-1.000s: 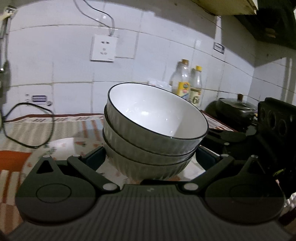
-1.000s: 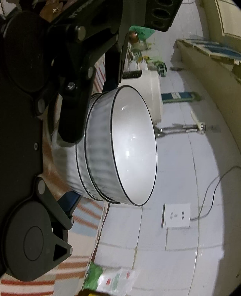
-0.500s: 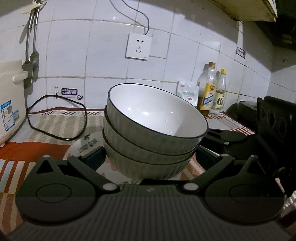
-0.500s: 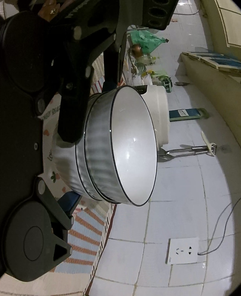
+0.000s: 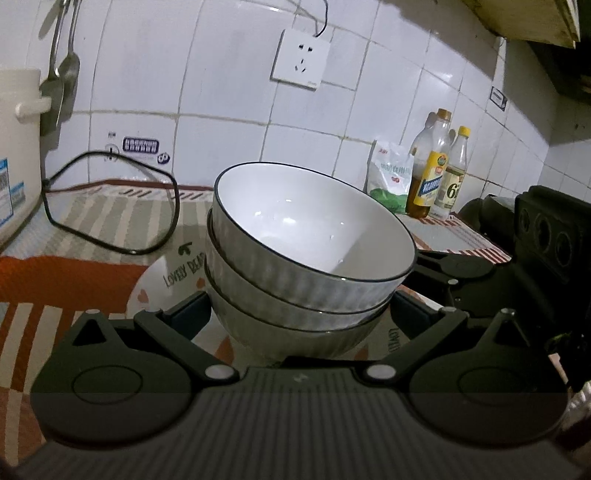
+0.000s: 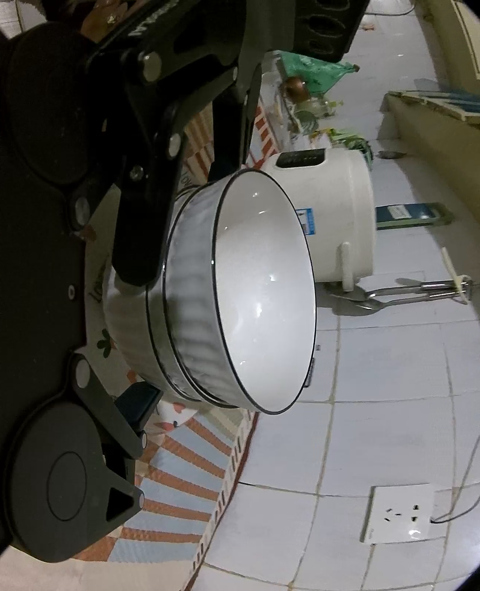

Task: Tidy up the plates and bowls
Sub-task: 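Lift the bowl stack with both grippers and carry it over the plate stack, then lower the bowl stack onto the bunny plate with both grippers, then open both grippers and pull them back from the stacked dishes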

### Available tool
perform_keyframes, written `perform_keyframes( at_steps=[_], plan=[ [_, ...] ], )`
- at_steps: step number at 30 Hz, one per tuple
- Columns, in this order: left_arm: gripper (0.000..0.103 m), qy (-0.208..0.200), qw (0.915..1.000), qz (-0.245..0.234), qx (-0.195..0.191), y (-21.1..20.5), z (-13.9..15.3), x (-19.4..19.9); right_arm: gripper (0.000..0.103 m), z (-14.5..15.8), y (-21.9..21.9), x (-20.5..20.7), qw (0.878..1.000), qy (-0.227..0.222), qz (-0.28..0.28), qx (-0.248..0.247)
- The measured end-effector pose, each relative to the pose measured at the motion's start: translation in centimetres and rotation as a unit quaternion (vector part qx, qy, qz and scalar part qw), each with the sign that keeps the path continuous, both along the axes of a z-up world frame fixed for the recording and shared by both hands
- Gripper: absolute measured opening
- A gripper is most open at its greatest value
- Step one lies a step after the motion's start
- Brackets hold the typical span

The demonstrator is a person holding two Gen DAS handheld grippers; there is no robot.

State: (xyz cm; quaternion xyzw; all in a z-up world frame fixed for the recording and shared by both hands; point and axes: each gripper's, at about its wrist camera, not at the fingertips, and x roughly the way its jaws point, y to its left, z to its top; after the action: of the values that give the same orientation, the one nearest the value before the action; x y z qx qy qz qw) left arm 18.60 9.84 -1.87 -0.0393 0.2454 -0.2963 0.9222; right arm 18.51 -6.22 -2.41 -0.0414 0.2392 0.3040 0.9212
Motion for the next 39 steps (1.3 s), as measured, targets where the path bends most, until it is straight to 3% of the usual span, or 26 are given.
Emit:
perform_keyframes(
  at_steps=[12,18,27,35,39],
  plan=[
    [0.103,-0.008,1.0,-0.002,-0.001,-0.2,-0.8,0.4,0.103,-0.2,0.8,0.6,0.999,-0.018,-0.008,-0.046],
    [0.103,-0.014,0.9999,0.008,0.007,-0.6,-0.8,0.1,0.103,-0.9,1.9,-0.3,0.994,-0.047,-0.029,-0.095],
    [0.103,0.0,0.9992,0.035,0.017,-0.8,-0.2,-0.7,0.103,0.0,0.4,-4.1,0.993,-0.071,-0.043,-0.081],
    [0.103,-0.026,0.9979,0.048,0.036,-0.6,2.3,-5.2,0.103,0.9,-0.8,-8.5,0.99,-0.084,-0.093,-0.057],
    [0.103,-0.037,0.9972,0.045,0.046,-0.9,3.4,-8.1,0.103,1.6,-0.6,-11.3,0.987,-0.125,-0.075,-0.063]
  ],
)
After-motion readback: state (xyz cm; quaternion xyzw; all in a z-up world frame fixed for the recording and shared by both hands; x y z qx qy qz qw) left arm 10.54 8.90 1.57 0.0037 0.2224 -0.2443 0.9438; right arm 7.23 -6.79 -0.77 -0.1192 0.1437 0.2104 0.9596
